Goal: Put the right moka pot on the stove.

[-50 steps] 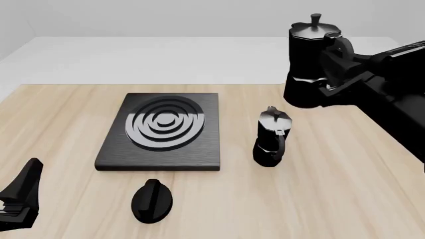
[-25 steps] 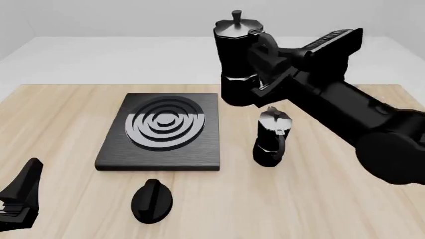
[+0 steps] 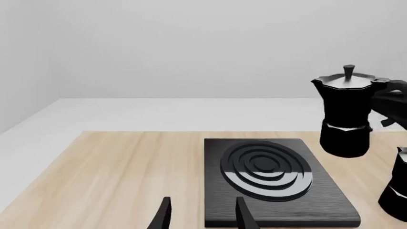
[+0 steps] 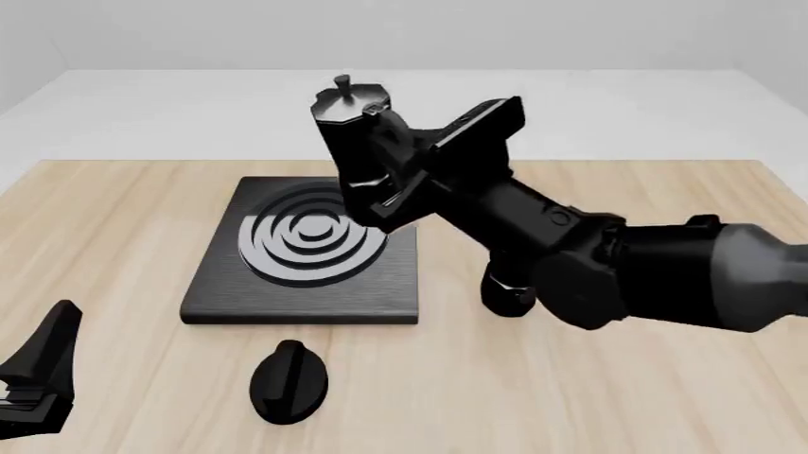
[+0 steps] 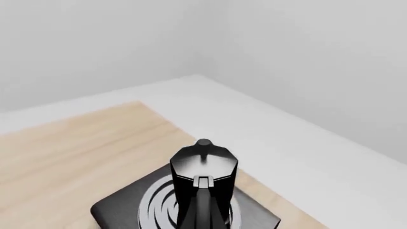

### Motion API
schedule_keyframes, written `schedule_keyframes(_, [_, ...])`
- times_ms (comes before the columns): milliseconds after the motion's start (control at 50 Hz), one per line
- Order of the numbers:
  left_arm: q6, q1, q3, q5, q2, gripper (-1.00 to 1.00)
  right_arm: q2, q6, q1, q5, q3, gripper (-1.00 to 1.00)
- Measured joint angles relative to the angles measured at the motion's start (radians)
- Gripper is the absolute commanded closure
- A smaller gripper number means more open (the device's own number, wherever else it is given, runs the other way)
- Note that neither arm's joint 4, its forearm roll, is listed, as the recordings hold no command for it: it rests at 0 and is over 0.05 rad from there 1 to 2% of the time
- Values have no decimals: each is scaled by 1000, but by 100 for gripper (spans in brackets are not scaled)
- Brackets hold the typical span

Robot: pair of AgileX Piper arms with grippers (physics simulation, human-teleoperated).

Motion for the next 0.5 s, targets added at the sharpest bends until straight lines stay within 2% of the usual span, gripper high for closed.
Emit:
schedule_keyframes(180, [0,0,0,0,0,-100,95,-19,14,6,-88,100])
schedule_keyframes(500, [0,0,0,0,0,-100,247,-35,14,73,-287,100])
